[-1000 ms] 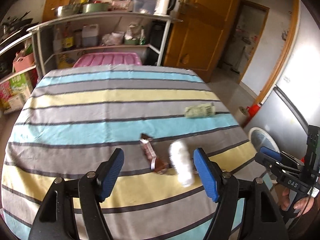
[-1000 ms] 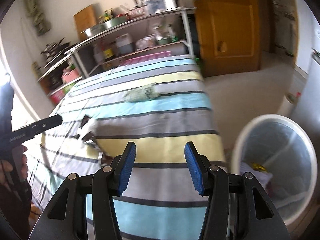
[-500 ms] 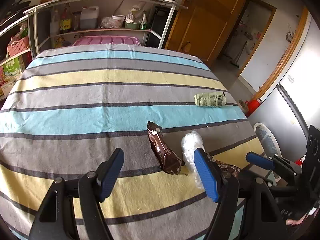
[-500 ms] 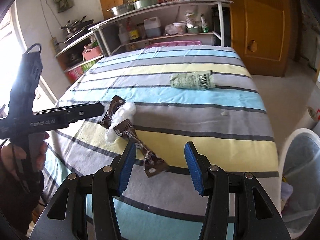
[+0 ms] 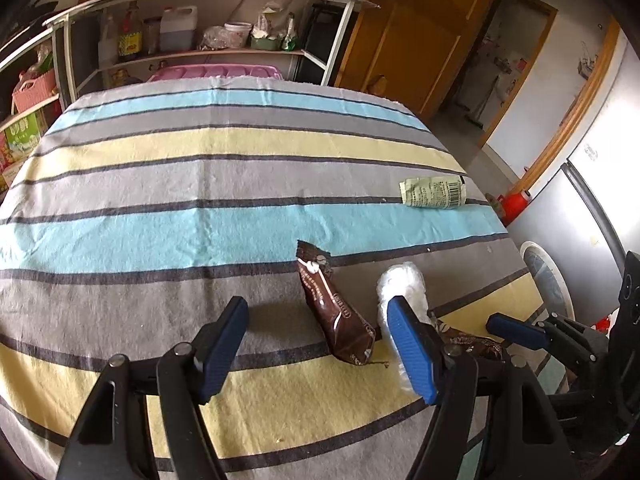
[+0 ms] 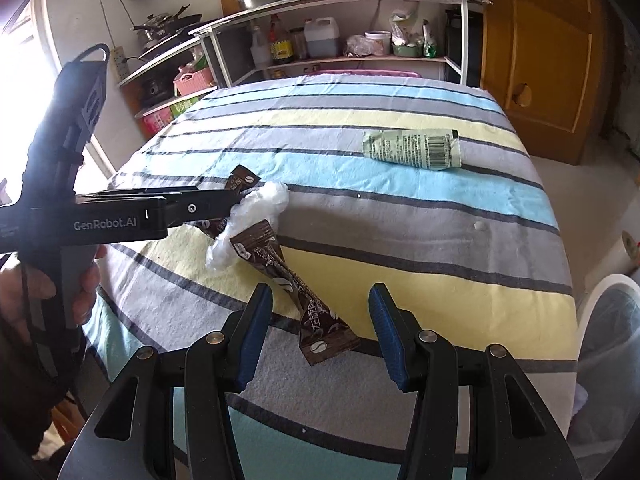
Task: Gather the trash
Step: 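Grasp a brown wrapper with the left tool while the right tool grasps the brown stick wrapper, then carry both brown wrappers over the white bin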
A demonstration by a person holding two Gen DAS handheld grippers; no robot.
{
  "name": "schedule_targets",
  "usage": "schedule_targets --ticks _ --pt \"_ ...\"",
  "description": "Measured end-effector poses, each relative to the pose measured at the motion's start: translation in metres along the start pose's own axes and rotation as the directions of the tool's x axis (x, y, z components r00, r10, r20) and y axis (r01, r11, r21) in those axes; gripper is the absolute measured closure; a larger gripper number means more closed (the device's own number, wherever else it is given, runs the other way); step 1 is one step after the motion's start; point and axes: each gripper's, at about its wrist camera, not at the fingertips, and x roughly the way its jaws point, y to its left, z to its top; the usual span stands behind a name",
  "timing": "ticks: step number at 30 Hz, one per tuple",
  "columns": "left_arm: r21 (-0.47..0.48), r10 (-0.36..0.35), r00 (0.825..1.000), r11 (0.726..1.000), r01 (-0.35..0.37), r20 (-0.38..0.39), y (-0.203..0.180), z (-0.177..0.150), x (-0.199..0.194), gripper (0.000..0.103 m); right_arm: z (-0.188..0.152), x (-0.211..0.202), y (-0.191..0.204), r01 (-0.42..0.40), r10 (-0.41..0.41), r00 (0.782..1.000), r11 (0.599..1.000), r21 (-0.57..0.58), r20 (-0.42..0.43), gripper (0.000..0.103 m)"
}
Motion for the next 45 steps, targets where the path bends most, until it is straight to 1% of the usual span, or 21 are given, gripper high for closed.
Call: schedule_targets --ticks 2,4,6,8,10,12,14,19,26,31,35,39,41,45 --pt "0.011 0.008 1.000 1.000 -0.008 -0.002 -0.002 0.000 0.002 0.036 0.000 0.000 0.000 0.004 -0.004 1.000 1.000 0.001 0.000 0.056" --pt "0.025 0.018 1.000 1.000 -0.018 -0.001 -0.003 0.000 0.002 0.040 0.000 0.000 -0.001 0.006 -0.006 1.000 1.000 0.002 0.000 0.067" --pt "0.033 0.011 1.000 0.999 -0.011 -0.002 -0.004 0.000 0.002 0.046 -0.001 0.000 -0.001 0.004 -0.004 1.000 1.000 0.002 0.001 0.069" --pt "0.041 0.021 1.000 0.999 -0.021 -0.002 -0.005 0.000 0.002 0.050 -0.001 0.001 -0.001 0.003 -0.003 1.000 1.000 0.001 0.001 0.071" --pt "0.051 0.023 1.000 0.998 -0.023 -0.002 -0.006 -0.001 0.002 0.054 -0.002 0.001 -0.001 0.001 -0.001 1.000 1.000 -0.002 0.002 0.076" --pt "0.057 0.026 1.000 0.998 -0.026 -0.002 -0.006 -0.001 0.002 0.063 -0.002 0.000 0.000 0.001 -0.001 1.000 1.000 -0.001 0.002 0.079" --pt "0.055 0.016 1.000 0.998 -0.016 -0.005 -0.006 -0.001 0.002 0.067 -0.002 0.000 0.000 -0.001 0.001 1.000 1.000 -0.001 0.003 0.081" --pt "0.055 0.019 1.000 0.998 -0.019 -0.002 -0.007 -0.002 0.000 0.070 -0.003 -0.002 0.000 -0.001 0.001 1.000 1.000 -0.004 0.005 0.082" --pt "0.072 0.027 1.000 0.997 -0.027 0.004 -0.010 -0.002 -0.004 0.078 -0.003 -0.007 -0.001 -0.003 0.003 1.000 1.000 0.009 0.025 0.082" --pt "0.077 0.037 0.999 0.996 -0.038 0.021 -0.011 -0.002 -0.009 0.080 -0.003 -0.011 -0.001 -0.009 0.008 0.999 1.000 0.023 0.039 0.083" --pt "0.088 0.055 0.998 0.995 -0.054 -0.002 -0.012 -0.004 -0.006 0.081 -0.004 -0.014 -0.002 -0.008 0.007 0.999 0.999 0.031 0.049 0.083" --pt "0.100 0.073 0.997 0.992 -0.073 -0.001 -0.015 -0.004 -0.003 0.081 -0.004 -0.017 -0.003 -0.007 0.005 0.998 0.999 0.036 0.055 0.083" --pt "0.117 0.081 0.997 0.990 -0.079 -0.015 -0.017 -0.004 0.001 0.081 -0.004 -0.018 -0.003 -0.009 0.007 0.998 0.999 0.038 0.059 0.083" --pt "0.112 0.089 0.996 0.990 -0.087 -0.013 -0.018 -0.004 0.001 0.081 -0.005 -0.021 -0.004 -0.009 0.006 0.998 0.999 0.042 0.068 0.083"
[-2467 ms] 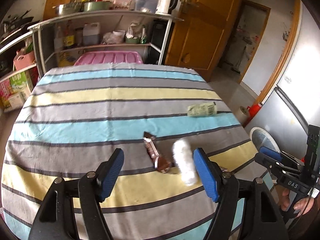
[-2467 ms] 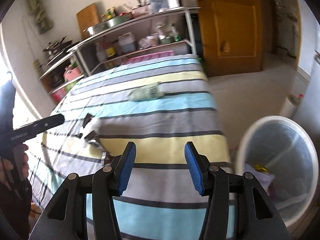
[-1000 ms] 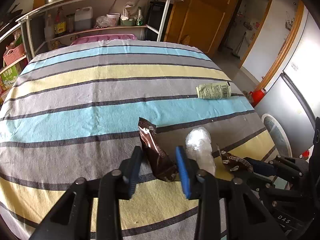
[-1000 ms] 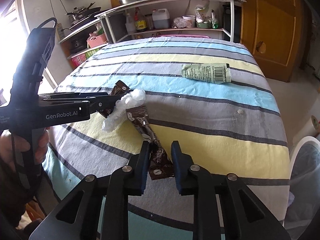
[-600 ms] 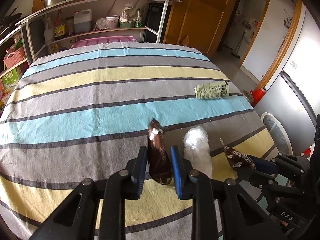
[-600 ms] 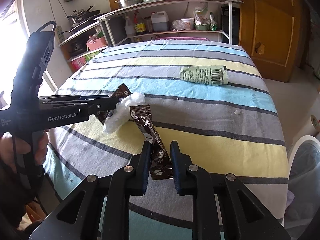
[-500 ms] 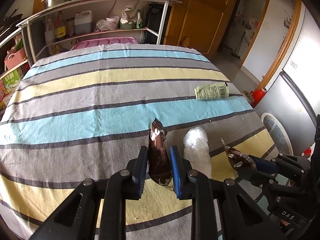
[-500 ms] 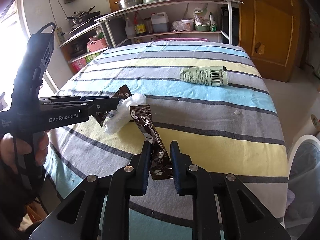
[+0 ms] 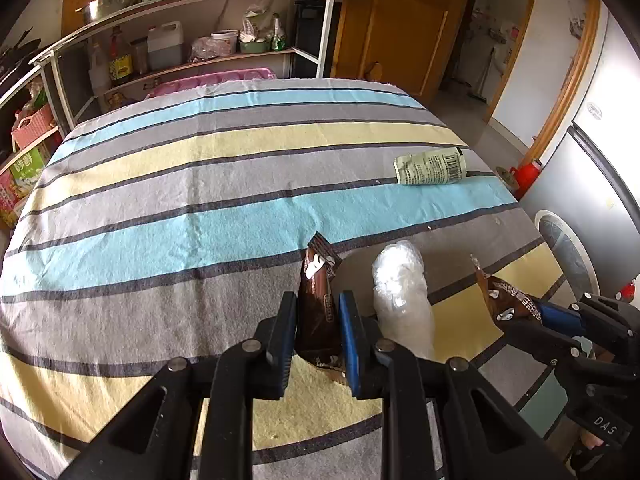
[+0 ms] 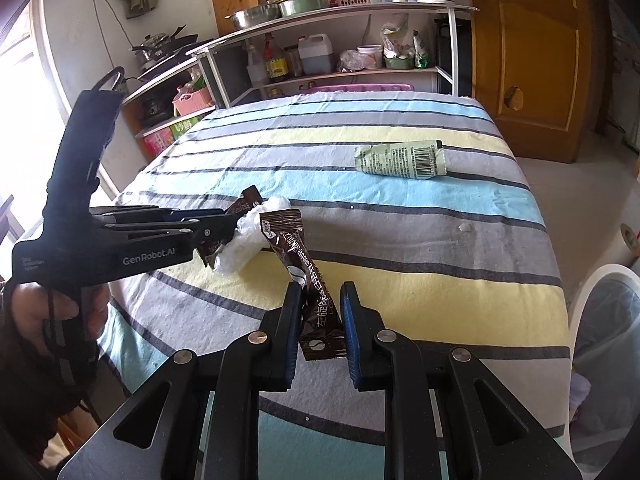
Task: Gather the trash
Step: 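Carry both brown wrappers over the white bin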
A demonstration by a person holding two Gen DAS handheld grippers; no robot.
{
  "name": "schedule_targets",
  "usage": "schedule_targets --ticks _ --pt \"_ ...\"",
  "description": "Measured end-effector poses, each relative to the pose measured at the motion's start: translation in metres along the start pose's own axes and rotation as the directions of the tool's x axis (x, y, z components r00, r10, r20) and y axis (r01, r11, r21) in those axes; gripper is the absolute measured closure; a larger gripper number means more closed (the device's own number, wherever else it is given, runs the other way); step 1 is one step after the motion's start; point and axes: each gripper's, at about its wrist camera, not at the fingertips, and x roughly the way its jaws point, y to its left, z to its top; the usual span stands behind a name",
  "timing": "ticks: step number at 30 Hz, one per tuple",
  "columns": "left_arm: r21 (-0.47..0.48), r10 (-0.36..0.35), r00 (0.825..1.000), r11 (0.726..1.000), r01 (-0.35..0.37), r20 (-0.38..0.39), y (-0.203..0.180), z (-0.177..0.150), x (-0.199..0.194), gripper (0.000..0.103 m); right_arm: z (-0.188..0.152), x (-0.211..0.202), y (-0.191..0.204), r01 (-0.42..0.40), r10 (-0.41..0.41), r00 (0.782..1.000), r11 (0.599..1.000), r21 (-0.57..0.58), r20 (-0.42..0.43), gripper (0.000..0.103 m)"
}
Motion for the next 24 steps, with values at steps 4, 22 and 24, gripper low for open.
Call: schedule_targets --ticks 4,22,24 --pt "0.010 0.014 1.000 1.000 -0.014 0.011 -0.004 -0.002 -0.002 0.081 -0.001 -0.004 -0.001 0.004 -0.004 1.000 1.000 0.004 0.006 0.083" --pt "0.104 -0.084 0.987 0.992 0.070 0.138 -0.059 0.020 -0.059 0.082 -0.002 -0.064 -0.037 0.068 -0.078 0.990 0.994 0.090 0.119 0.083" --pt "0.122 -0.109 0.983 0.988 0.092 0.145 -0.071 0.024 -0.061 0.082 -0.004 -0.072 -0.044 0.084 -0.098 0.987 0.991 0.105 0.129 0.083"
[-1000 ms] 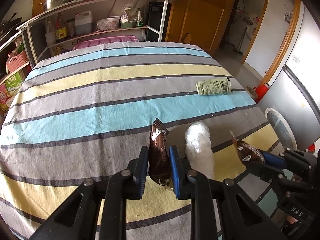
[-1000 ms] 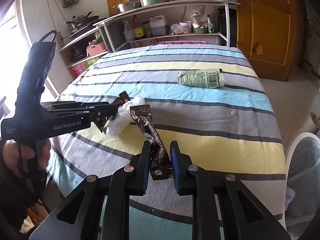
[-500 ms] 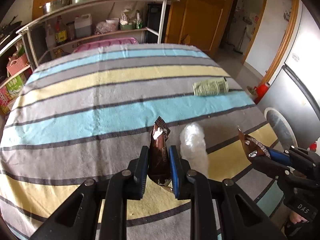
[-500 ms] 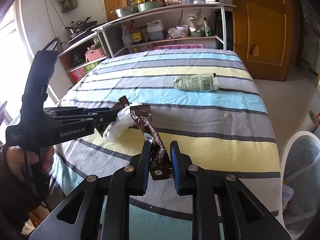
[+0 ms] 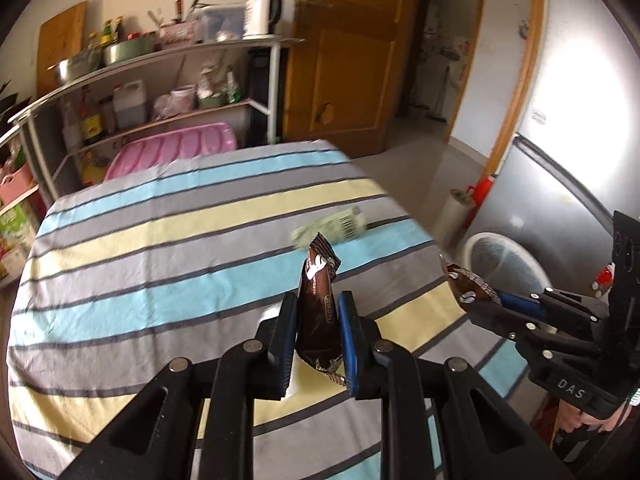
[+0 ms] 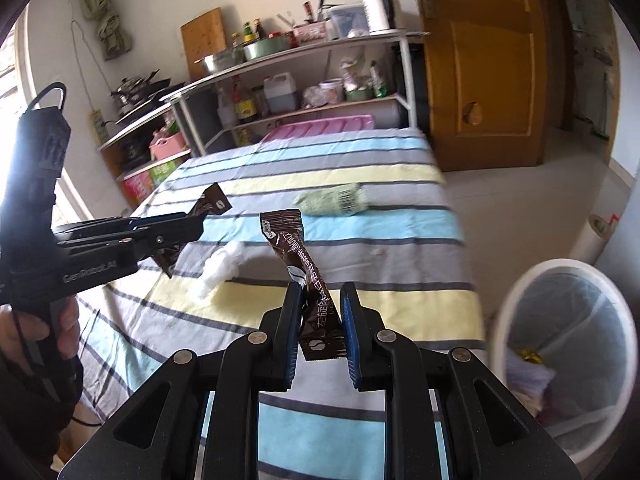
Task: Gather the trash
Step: 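Carry both brown wrappers over the white bin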
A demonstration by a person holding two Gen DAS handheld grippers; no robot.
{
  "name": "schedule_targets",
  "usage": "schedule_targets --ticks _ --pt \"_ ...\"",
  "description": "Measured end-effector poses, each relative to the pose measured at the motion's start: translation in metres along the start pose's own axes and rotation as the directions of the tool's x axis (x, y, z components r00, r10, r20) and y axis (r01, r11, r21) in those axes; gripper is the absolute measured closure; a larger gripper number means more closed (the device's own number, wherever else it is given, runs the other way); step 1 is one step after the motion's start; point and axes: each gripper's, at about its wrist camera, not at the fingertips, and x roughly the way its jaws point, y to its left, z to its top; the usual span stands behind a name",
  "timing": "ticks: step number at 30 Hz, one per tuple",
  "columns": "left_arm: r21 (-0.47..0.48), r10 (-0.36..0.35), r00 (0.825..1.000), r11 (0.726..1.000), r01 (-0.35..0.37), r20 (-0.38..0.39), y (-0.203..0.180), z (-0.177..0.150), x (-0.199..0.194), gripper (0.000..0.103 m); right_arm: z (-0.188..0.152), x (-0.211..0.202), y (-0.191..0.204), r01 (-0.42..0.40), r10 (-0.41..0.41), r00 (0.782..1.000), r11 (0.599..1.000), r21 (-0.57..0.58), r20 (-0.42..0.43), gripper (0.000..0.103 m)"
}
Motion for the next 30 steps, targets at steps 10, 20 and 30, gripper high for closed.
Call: schedule_targets --ticks 10,20,30 --pt "0.123 -0.142 0.990 0.982 0.143 -0.020 -0.082 0.018 0.020 0.082 -0.009 -0.055 -0.063 0.139 -0.144 0.988 0.985 0.105 0.046 0.082" --pt "0.205 -0.247 0.965 0.943 0.261 -0.091 -0.169 0.016 0.052 0.082 -0.034 -0.088 -0.133 0.260 -0.272 0.962 0.938 0.227 0.021 0.083" --pt "0.253 -0.267 0.943 0.915 0.313 -0.197 -0.229 0.005 0.095 0.081 -0.061 -0.079 -0.184 0.370 -0.358 0.929 0.882 0.291 -0.096 0.082"
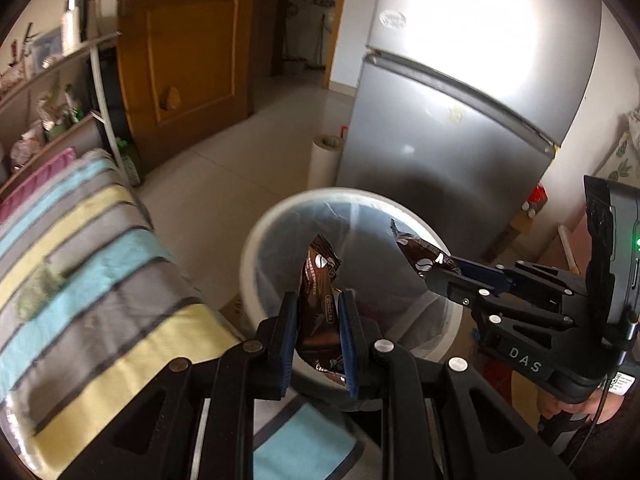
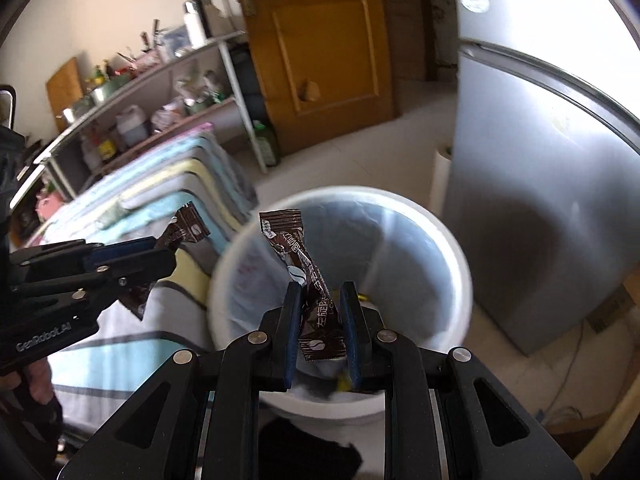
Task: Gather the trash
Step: 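Carry both brown wrappers over the white bin, then open both tools to drop the brown wrappers into the bin, then move both open tools back over the table toward the white bag and tube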
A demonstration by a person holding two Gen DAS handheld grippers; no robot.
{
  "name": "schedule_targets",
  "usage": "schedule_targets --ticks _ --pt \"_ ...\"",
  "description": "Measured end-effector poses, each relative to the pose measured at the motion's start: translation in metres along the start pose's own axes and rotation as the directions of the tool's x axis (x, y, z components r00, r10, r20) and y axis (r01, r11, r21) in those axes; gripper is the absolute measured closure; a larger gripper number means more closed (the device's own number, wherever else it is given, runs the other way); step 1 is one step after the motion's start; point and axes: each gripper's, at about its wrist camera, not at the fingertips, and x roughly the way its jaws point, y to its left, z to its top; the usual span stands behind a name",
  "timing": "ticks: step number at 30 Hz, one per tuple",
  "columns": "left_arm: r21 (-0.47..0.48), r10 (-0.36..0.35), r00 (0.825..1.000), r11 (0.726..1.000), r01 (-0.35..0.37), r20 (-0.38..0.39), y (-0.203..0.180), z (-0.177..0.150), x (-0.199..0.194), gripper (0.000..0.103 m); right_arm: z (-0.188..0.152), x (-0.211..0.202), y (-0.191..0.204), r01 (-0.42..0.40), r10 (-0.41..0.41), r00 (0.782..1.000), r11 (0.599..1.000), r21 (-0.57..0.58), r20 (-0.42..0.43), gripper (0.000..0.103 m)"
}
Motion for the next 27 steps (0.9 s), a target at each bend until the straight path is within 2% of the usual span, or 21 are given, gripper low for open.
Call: schedule_targets --ticks 7,15,18,21,26,27 --pt "0.011 -0.009 0.997 1.000 0.010 -0.072 -0.013 -0.004 0.031 0.081 -0.008 0.022 -0.028 0.049 -0.048 0.997 0.999 0.023 -0.058 0.082" --pt "0.002 -0.010 0.996 1.000 0.010 -0.092 -0.008 -0.002 0.039 0.080 -0.013 0.038 -0.044 0.072 -0.066 0.994 0.995 0.065 -0.092 0.082" --pt "0.002 0.006 0.996 1.000 -0.006 -0.091 -0.008 -0.002 0.041 0.072 -0.013 0.040 -0.044 0.075 -0.068 0.993 0.995 0.064 -0.096 0.079" --pt "-0.004 -0.003 0.996 1.000 0.002 -0.086 -0.006 -0.002 0.039 0.070 -0.013 0.041 -0.042 0.070 -0.064 0.994 0.995 0.067 -0.093 0.073" --pt "0.008 0.005 0.998 1.000 -0.004 -0.070 -0.008 -0.001 0.034 0.066 -0.011 0.037 -0.039 0.066 -0.061 0.995 0.996 0.064 -0.078 0.069" --pt "0.003 0.000 0.998 1.000 0.000 -0.068 -0.007 -0.001 0.032 0.063 -0.011 0.035 -0.038 0.066 -0.061 0.995 0.996 0.065 -0.073 0.067"
